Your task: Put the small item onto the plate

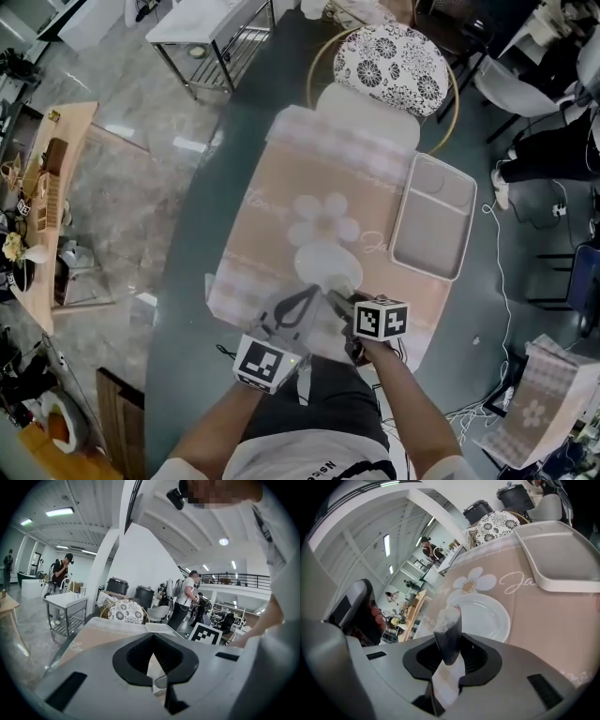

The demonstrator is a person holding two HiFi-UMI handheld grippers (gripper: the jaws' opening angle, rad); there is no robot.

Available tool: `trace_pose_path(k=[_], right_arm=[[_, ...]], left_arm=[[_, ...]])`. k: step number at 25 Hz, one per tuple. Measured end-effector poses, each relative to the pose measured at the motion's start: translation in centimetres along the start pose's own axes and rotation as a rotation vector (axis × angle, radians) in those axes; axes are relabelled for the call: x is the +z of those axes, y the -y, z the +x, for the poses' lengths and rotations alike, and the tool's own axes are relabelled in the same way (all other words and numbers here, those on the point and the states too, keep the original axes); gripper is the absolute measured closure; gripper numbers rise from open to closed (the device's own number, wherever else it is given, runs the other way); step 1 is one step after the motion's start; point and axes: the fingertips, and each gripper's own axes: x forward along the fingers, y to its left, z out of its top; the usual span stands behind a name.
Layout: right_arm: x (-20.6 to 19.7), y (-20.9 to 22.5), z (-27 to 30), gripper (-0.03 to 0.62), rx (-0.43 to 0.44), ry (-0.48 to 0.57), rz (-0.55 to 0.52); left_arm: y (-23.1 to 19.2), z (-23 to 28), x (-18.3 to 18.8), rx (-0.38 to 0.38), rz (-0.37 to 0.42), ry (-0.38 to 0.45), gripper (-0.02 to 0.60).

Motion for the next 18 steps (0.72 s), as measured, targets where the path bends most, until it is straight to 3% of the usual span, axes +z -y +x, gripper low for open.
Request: trace_pose_path(k=[9, 18], right_arm=[[0.4, 1.6, 2.1, 0.491, -0.046, -0.042, 0.035], [0.2, 2.2, 2.4, 0.46, -0.138, -0.15, -0.113]], left_arm=[[-1.1, 0.9, -0.8, -0.007, -0.011, -0.018, 0.577], [-2.0, 1.4, -1.0, 0.012, -0.034, -0.036, 0.577]])
